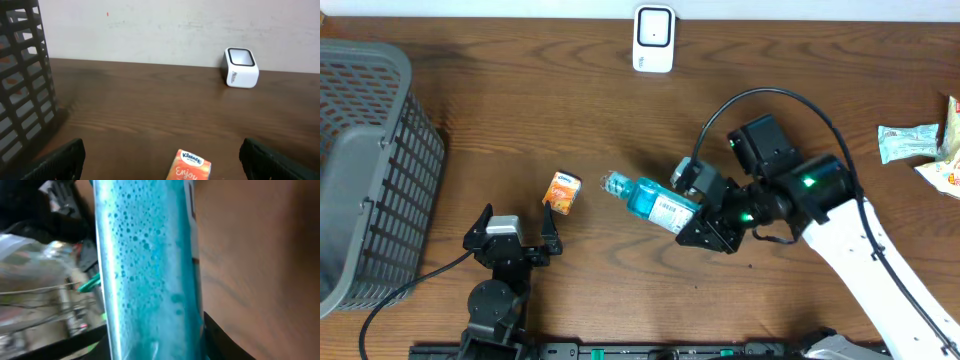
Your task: Scan the item barcode
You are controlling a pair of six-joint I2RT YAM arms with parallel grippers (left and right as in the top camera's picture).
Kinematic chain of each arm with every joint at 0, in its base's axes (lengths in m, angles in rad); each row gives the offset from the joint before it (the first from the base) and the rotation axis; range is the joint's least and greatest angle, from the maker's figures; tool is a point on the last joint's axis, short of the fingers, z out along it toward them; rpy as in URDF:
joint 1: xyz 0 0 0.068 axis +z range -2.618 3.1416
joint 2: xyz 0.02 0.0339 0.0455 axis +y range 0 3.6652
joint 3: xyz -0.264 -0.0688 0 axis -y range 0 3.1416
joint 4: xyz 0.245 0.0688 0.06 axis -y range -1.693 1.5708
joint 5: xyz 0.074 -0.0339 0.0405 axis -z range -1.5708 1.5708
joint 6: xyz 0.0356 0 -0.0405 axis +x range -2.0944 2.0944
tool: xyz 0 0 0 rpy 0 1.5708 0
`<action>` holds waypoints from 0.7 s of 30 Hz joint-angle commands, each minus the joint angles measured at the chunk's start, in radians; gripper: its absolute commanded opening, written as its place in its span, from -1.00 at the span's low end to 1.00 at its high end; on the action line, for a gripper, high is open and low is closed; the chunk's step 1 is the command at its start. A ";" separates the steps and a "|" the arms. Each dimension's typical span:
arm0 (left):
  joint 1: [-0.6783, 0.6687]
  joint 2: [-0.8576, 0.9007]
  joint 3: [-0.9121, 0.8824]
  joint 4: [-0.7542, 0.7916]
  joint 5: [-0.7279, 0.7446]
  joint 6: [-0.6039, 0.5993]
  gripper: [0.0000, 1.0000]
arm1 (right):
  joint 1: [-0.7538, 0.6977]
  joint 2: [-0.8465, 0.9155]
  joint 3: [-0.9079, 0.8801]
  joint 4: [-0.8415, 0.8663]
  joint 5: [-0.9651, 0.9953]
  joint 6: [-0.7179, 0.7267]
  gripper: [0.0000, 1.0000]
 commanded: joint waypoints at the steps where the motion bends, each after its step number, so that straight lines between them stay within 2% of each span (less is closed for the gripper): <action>1: 0.000 -0.005 -0.023 -0.030 -0.005 0.002 0.95 | 0.001 -0.001 0.006 0.130 0.109 -0.033 -0.97; 4: 0.000 -0.005 -0.023 -0.030 -0.005 0.002 0.95 | 0.000 0.022 -0.039 0.346 0.254 -0.012 -0.98; 6: 0.000 -0.005 -0.023 -0.030 -0.005 0.002 0.95 | 0.000 0.055 -0.074 0.588 0.323 -0.013 -0.98; 8: 0.000 -0.005 -0.023 -0.030 -0.005 0.002 0.95 | 0.001 0.081 -0.078 0.720 0.385 -0.016 -0.98; 11: 0.000 -0.005 -0.023 -0.030 -0.005 0.002 0.95 | 0.000 0.176 -0.078 0.973 0.567 -0.191 -0.98; 16: 0.000 -0.005 -0.023 -0.030 -0.005 0.002 0.95 | -0.008 0.348 -0.078 1.248 0.842 -0.356 -0.98; 18: 0.000 -0.005 -0.023 -0.030 -0.005 0.002 0.95 | -0.022 0.439 -0.078 1.432 0.893 -0.410 -0.98; 19: 0.000 -0.005 -0.023 -0.030 -0.005 0.002 0.95 | -0.033 0.514 -0.077 1.609 0.922 -0.418 -0.98; 21: 0.000 -0.005 -0.023 -0.030 -0.005 0.002 0.95 | -0.047 0.640 -0.047 1.824 0.923 -0.479 -0.98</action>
